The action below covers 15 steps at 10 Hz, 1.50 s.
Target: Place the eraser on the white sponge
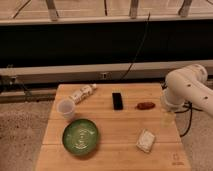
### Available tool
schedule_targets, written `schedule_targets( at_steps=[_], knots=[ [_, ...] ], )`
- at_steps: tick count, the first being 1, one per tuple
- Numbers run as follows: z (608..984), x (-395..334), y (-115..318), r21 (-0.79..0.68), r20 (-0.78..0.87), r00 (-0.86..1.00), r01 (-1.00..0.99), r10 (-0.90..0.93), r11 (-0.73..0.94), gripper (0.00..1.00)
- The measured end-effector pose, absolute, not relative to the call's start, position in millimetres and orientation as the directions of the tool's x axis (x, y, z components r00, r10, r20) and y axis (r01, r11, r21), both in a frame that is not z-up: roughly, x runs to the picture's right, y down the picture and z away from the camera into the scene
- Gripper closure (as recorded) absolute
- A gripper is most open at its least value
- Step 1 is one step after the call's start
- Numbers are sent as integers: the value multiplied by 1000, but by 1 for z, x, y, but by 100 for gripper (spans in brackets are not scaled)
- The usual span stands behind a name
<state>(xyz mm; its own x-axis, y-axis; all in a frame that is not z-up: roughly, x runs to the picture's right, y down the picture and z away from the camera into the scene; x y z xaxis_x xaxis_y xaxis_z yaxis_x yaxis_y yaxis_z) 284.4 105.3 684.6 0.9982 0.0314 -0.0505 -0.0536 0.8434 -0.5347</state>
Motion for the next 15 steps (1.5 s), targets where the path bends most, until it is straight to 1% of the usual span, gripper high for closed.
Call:
schedule_targets(
  at_steps=[15],
  knots=[
    [686,283,103,-532,-52,998,-45,20,846,20]
  ],
)
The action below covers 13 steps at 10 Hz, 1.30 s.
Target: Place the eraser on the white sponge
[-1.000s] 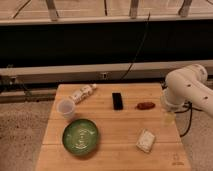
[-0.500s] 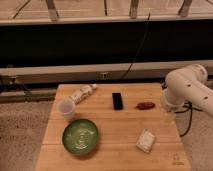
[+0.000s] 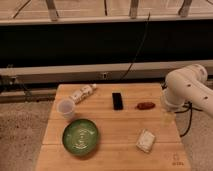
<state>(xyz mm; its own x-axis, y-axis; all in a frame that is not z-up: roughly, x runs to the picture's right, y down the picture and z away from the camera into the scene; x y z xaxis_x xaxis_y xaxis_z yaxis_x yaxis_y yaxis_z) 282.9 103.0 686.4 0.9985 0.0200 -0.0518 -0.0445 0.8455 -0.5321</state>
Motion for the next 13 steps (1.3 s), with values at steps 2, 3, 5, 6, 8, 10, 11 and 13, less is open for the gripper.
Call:
schedule_targets(
  at_steps=[2,3,5,6,8,10,11,13],
  knots=[
    [700,260,89,-524,-39,999,8,-33,851,20],
    [707,245,81,-517,-31,998,31,-55,855,20],
    [712,238,77,-515,-35,996,55,-85,855,20],
    [714,239,77,-514,-33,994,70,-102,855,20],
    [720,234,75,-509,-22,991,102,-131,855,20],
    [731,213,68,-500,-9,985,145,-172,854,20],
    [734,208,67,-500,-6,982,160,-188,851,20],
    [739,209,68,-501,0,978,181,-209,846,20]
  ],
)
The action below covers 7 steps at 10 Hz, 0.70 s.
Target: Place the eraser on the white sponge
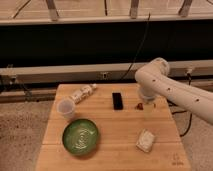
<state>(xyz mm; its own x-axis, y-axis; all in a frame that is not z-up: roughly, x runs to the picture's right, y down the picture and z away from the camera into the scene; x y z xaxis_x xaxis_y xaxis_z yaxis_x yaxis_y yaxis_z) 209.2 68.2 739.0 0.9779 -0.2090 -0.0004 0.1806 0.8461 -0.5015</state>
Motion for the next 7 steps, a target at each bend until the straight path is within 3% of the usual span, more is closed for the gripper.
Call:
schedule_targets(
  at_steps=[7],
  knots=[
    [771,178,58,-487,48,954,282,-297,827,20]
  ],
)
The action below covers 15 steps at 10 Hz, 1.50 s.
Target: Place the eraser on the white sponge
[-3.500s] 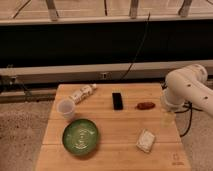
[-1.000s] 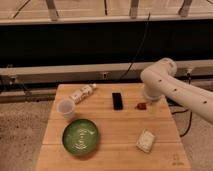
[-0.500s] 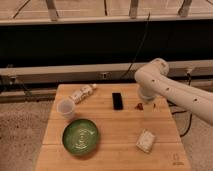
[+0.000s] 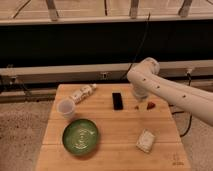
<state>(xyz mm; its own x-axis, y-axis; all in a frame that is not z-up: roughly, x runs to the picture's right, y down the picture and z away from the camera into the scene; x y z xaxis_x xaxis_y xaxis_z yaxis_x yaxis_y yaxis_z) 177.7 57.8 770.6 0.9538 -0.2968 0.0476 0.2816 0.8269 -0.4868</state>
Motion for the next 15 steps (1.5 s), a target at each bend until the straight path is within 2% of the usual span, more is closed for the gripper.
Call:
schedule_targets(
  at_steps=[15],
  knots=[
    [844,129,52,-447,199,863,501,-464,741,20]
  ],
)
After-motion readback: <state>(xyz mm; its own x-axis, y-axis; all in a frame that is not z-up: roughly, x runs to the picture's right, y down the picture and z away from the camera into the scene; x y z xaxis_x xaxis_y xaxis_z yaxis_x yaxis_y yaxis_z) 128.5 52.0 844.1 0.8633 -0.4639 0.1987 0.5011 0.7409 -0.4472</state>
